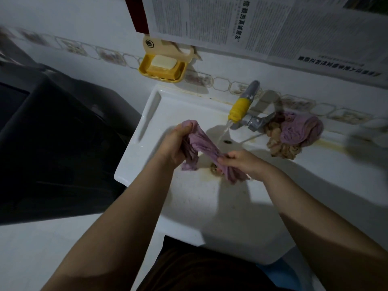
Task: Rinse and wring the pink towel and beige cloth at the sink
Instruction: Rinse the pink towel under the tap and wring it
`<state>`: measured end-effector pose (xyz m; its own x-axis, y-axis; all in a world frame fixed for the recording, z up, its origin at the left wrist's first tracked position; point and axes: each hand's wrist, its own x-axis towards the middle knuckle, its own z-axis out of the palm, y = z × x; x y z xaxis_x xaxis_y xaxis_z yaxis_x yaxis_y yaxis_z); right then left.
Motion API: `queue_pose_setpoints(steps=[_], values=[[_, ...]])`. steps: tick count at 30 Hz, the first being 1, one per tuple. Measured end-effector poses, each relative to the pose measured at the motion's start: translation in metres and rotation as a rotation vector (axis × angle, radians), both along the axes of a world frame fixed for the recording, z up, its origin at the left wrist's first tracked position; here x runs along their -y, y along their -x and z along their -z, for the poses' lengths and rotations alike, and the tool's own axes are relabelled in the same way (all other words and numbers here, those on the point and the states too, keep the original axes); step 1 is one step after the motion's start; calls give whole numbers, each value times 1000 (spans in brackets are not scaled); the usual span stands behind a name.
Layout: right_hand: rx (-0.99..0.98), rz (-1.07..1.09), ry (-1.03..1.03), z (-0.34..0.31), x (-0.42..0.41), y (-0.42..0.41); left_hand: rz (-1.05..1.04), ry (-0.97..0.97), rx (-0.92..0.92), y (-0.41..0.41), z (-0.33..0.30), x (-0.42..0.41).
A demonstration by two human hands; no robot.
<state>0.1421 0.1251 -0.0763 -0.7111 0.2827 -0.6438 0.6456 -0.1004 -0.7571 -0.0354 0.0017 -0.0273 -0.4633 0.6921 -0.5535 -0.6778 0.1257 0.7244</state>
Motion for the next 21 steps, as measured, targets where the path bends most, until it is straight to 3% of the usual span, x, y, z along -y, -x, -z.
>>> queue_pose_setpoints(steps=[3,5,9,11,13,15,18,21], values=[[103,-63,28,10,-2,-7,-35,7,-14,-1,4,-1],[77,4,97,14,-1,-10,-34,-26,-30,-5,6,-3],[-171,481,376,8,-1,-6,41,-42,-115,-11,12,0],[-317,681,407,-7,-1,6,41,-25,-152,-22,17,0],[-345,691,299,-22,9,25,-27,28,-158,-34,21,-4],[-298,534,-32,-31,33,46,-104,138,-97,-43,21,-10],[-123,379,-559,-33,53,67,-47,299,26,-61,14,-27],[41,552,-533,-43,27,72,-3,435,27,-79,10,-40]])
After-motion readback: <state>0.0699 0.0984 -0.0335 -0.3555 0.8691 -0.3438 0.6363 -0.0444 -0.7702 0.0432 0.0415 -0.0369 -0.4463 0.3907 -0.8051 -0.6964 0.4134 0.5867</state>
